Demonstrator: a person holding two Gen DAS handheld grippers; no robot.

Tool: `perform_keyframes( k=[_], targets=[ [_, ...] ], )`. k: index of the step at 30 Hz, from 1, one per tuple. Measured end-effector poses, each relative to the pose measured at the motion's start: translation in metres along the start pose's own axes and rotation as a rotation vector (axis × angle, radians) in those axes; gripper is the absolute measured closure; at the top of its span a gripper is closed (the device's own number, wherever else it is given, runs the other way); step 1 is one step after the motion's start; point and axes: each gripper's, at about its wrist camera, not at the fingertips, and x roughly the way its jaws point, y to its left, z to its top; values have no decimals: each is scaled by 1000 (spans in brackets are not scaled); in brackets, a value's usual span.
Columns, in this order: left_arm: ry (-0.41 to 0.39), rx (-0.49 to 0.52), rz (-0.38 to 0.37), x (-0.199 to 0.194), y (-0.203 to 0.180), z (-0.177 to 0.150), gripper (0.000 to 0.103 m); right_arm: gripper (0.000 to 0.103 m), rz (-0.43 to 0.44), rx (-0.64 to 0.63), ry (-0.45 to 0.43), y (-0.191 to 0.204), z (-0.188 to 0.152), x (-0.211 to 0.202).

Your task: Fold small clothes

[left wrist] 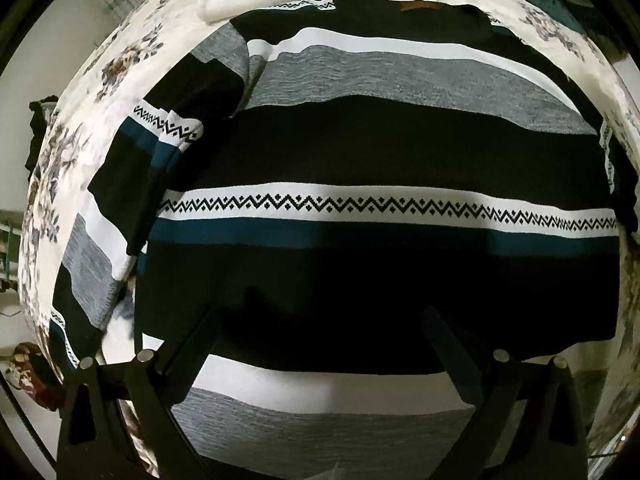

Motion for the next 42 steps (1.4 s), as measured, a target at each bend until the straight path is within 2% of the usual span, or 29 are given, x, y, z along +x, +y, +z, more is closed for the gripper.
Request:
perform_keyframes(
  k=[2,5,9,12,15,17,19,21,22,23,24,26,27,28,30,32,34,35,38,39,41,42],
  targets=[
    [-1,-11,-3,0,2,0,0,95,25,-11,-5,15,-3,-8],
    [2,-37,-8,1,12,-1,0,95,70,-50,13,57,-21,-17],
    [-4,-75,12,-1,37,0,0,95,114,-191,64,155,-66,-17],
    [-14,-126,42,-10,77,2,0,95,128,-267,105,211,-97,-7],
    [-16,-224,48,-22,143,2,0,95,103,-303,84,234,-109,-1],
    [-31,-292,76,-30,192,-8,0,95,65,-284,59,230,-104,-1],
    [-30,-342,85,-29,233,-17,0,95,-2,-234,21,210,-90,-5],
    [-24,-379,90,-23,254,-24,0,95,-73,-180,-21,182,-70,-13],
    [-8,-438,65,-18,266,-27,0,95,-112,-147,-48,165,-56,-19],
    [7,-517,-3,-14,270,-30,1,95,-155,-111,-76,144,-40,-24],
    [31,-656,-146,-6,275,-36,1,95,-204,-71,-108,124,-25,-30],
    [114,-790,-284,11,260,-41,1,95,-238,-30,-136,99,-4,-34],
    [129,-811,-311,15,251,-40,1,95,-215,-10,-115,87,3,-33],
    [103,-801,-328,13,232,-31,1,95,-195,2,-115,82,6,-34],
    [40,-723,-309,5,203,-13,1,95,-137,-3,-84,78,1,-31],
    [-26,-586,-255,-6,163,14,1,95,-126,-48,-58,79,-14,-24],
    [-66,-447,-174,-14,128,37,1,95,-124,-83,-45,76,-28,-19],
    [-87,-341,-108,-20,99,50,1,95,-127,-81,-45,72,-31,-16],
    [-127,-171,-30,-26,48,65,1,95,-127,-29,-41,49,-36,-7],
    [-126,-129,-33,-23,30,66,1,94,-130,-7,-31,39,-36,-2],
    [-112,-82,-30,-16,10,63,1,91,-126,11,0,21,-37,12],
    [-101,-63,-28,-13,0,62,1,79,-148,11,49,11,-38,25]
  ],
)
